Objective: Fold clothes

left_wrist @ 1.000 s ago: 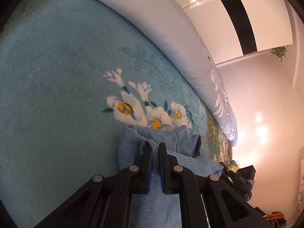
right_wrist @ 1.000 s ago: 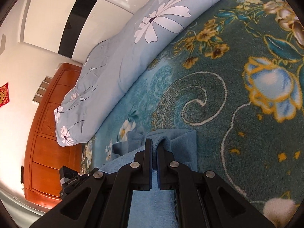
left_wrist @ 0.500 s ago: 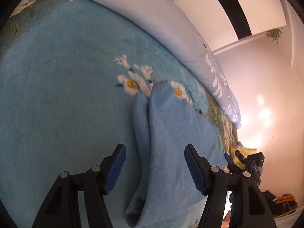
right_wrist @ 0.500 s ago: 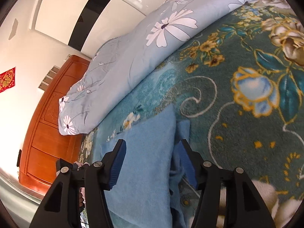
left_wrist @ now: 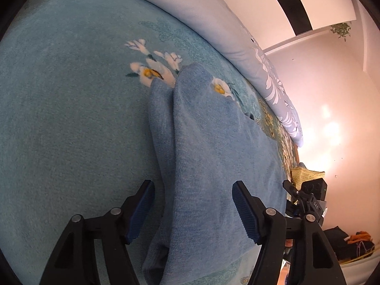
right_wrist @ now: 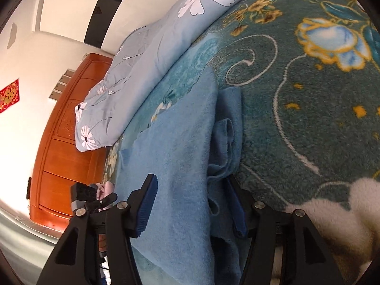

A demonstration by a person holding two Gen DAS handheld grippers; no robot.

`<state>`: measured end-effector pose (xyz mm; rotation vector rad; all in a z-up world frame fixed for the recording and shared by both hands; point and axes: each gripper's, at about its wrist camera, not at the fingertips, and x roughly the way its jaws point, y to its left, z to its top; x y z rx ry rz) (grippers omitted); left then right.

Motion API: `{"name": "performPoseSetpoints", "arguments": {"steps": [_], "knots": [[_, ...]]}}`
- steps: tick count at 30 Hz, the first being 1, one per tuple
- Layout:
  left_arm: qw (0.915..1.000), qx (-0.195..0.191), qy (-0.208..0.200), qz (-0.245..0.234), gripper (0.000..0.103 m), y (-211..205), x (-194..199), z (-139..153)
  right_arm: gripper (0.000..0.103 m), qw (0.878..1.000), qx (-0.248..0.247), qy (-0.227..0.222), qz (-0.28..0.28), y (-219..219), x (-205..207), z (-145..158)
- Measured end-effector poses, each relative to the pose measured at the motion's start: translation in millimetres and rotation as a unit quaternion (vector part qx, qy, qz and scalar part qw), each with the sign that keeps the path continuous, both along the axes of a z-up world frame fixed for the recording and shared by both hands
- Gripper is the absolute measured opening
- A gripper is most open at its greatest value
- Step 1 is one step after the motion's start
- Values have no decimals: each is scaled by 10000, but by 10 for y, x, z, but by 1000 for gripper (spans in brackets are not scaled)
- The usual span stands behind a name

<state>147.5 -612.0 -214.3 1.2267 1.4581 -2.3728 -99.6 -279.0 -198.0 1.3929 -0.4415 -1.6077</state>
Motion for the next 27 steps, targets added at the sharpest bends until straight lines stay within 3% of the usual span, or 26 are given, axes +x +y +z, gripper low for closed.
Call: {"name": "performPoseSetpoints", "arguments": {"steps": [1,2,3,4,5,6,9,18,27], "knots": [[10000,-12,-39,-5,62,13,-10,-6,62,10000,-20,12,6,1,4,9],[9999,-28,-124,1,45,18,-20,-17,61,10000,-54,-8,-17,17,5,11],[9998,-43,-203,44,40,16,-22,-29,56,9999,-87,-67,-71,42,0,5],[9997,-16,-214,90,36,9,-14,-36,49,9997,-115,-137,-134,67,-7,-4],[9998,42,-175,116,26,0,5,-36,33,9995,-143,-207,-197,92,-15,-12],[9998,81,-141,136,22,-2,24,-30,23,9992,-161,-281,-220,109,-23,-23],[9997,148,-97,154,15,35,76,26,14,9994,-83,-272,-212,101,-5,27],[9988,349,-336,-23,14,326,585,254,13,9998,-38,-187,62,280,451,438],[9987,322,-374,-95,14,886,1531,281,13,9982,64,-494,324,852,1281,321]]}}
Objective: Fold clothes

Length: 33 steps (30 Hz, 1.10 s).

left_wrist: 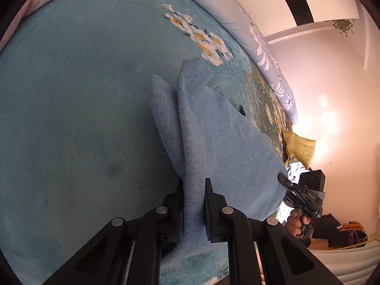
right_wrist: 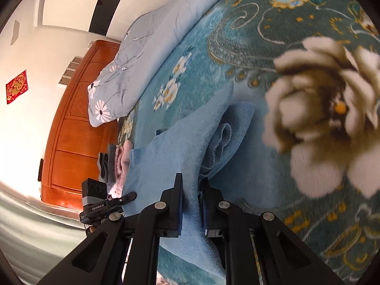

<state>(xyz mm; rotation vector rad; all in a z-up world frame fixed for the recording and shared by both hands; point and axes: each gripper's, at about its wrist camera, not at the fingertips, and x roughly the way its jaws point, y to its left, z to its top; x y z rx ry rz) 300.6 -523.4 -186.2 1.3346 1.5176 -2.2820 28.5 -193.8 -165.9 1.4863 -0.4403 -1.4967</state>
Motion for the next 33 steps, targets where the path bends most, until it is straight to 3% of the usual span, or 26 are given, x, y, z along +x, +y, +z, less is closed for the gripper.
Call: {"name": "performPoseSetpoints", "arguments": {"steps": [7,13,17,23,26,29,33], "knots": [[9994,32,61,327,14,-36,171,-153,13,9989,-64,-340,-305,149,47,-292],[9987,-429,192,171,15,-112,21,22,16,9997,3,-158,-172,125,30,-246],[9986,-324,93,396,25,-218,-60,-102,18,9998,118,90,-112,85,25,-218],[9968,-384,2,702,26,-203,117,-215,29,9998,106,133,-128,128,12,-284],[9957,-460,110,792,27,-198,231,-128,35,9997,139,183,-127,172,38,-278],[9902,-1017,169,940,25,-142,379,159,35,9995,111,306,-55,253,103,-220],[9872,-1277,638,711,25,224,300,464,41,9990,189,411,-61,414,214,-232]]}}
